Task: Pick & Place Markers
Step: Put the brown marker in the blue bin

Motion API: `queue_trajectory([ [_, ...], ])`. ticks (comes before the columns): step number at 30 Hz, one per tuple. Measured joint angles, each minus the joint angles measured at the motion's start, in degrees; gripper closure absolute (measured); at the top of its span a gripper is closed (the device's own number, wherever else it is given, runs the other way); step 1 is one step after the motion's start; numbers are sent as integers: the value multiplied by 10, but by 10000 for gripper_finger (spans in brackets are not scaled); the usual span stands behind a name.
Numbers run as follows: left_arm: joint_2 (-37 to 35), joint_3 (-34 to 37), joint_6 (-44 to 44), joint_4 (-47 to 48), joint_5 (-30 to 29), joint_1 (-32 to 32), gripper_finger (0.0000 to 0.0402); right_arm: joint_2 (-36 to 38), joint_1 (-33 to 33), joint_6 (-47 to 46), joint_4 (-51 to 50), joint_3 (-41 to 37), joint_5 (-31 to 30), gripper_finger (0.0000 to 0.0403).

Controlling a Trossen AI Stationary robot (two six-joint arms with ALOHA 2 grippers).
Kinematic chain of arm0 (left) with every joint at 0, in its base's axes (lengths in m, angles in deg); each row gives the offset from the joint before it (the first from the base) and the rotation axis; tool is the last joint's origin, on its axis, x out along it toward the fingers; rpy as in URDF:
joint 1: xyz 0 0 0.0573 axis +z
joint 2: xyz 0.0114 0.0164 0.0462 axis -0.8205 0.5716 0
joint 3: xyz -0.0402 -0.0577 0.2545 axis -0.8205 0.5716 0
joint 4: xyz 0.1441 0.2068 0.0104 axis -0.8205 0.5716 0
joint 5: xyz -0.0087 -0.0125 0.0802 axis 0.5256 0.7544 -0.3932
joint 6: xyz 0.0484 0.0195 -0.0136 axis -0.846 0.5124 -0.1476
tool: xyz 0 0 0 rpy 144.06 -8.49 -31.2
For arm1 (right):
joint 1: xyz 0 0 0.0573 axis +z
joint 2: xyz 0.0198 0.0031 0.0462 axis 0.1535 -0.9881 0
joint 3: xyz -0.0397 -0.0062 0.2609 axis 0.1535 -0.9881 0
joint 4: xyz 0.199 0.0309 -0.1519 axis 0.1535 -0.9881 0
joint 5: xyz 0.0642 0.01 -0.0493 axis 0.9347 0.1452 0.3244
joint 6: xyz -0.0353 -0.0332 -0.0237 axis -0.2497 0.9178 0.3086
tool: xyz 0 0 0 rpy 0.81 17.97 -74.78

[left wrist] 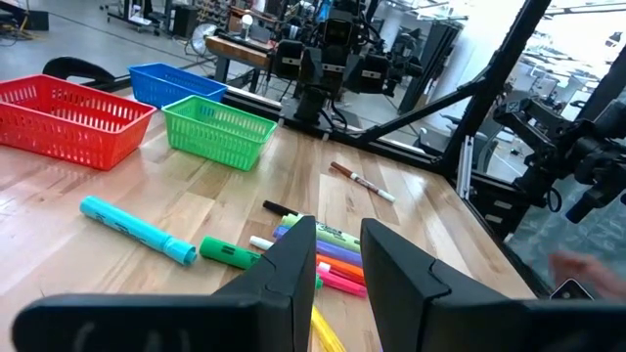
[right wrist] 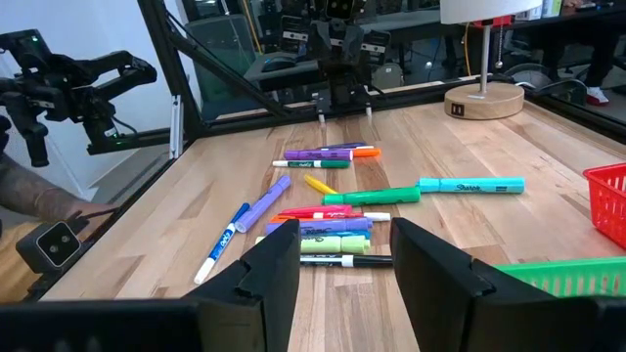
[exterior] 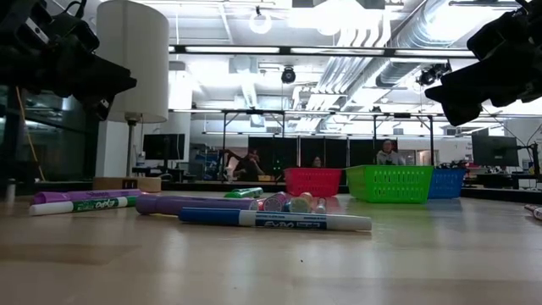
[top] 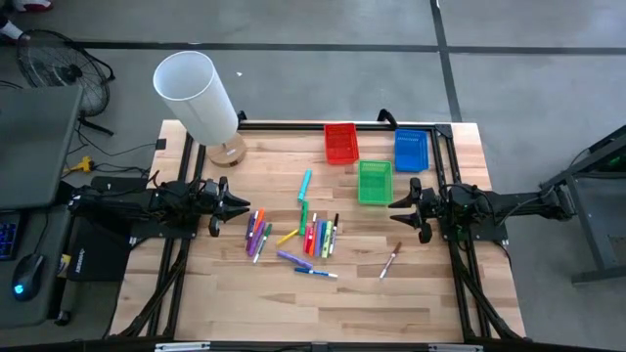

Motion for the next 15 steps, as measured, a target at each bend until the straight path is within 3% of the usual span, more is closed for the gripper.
queue_trajectory([
  [15,0,0,0,0,0,0,318,0,0,39,3,0,-26,253],
])
